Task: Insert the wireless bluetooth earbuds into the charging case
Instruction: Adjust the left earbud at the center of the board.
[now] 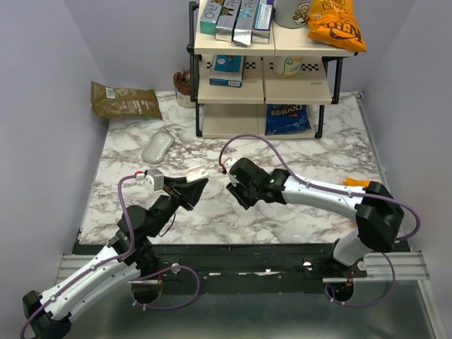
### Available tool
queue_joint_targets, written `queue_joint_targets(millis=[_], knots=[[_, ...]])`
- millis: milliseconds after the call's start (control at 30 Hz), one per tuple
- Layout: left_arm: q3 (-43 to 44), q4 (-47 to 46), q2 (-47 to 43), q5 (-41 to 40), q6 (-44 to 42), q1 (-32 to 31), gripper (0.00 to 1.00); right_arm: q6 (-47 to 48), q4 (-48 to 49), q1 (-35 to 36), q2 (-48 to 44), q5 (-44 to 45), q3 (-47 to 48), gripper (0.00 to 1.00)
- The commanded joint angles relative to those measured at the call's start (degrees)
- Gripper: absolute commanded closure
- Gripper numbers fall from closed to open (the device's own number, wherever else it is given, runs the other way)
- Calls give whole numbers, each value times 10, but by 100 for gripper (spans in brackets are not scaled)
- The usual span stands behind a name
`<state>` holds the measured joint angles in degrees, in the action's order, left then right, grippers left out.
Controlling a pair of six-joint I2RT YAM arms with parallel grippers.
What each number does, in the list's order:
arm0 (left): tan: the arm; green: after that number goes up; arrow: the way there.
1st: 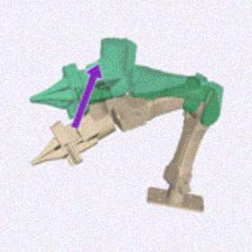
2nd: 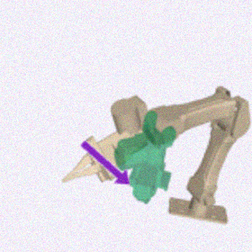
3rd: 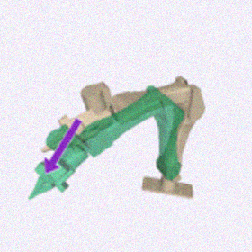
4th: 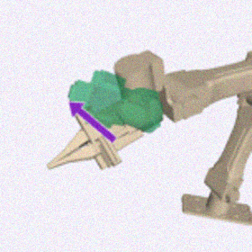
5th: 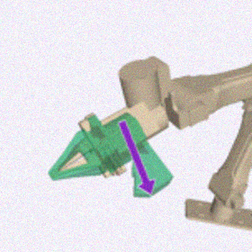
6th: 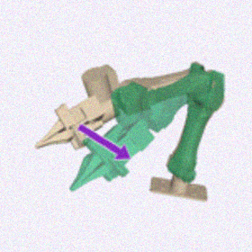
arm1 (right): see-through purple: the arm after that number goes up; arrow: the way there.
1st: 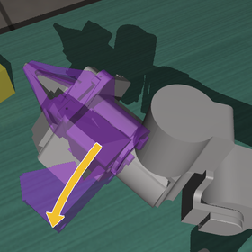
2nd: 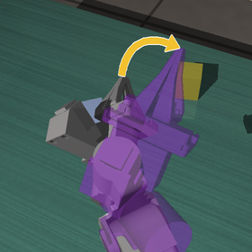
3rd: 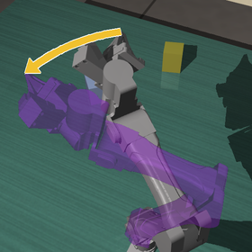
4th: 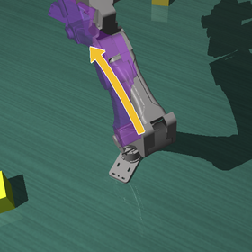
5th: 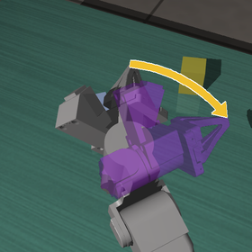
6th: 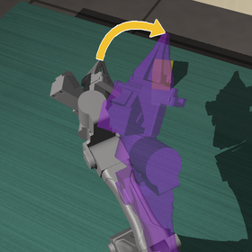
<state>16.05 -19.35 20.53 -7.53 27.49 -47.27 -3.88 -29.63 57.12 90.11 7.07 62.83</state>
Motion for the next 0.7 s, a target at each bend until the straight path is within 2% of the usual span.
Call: queue_joint_targets(millis=[0,67,200,400,667], knots=[[10,36,-25,-44,-2,-3,100,-104,56,-3,-44,-36,-60,56],[8,45,-35,-57,-1,-4,100,-132,110,-3,-69,-59,-96,55],[6,54,-43,-78,1,-4,100,-187,147,15,-92,-106,-137,55],[6,61,-37,-82,2,-4,100,-150,155,76,-56,-113,-126,54],[5,84,-57,-91,7,-5,100,-124,169,84,-16,-127,-127,53]])
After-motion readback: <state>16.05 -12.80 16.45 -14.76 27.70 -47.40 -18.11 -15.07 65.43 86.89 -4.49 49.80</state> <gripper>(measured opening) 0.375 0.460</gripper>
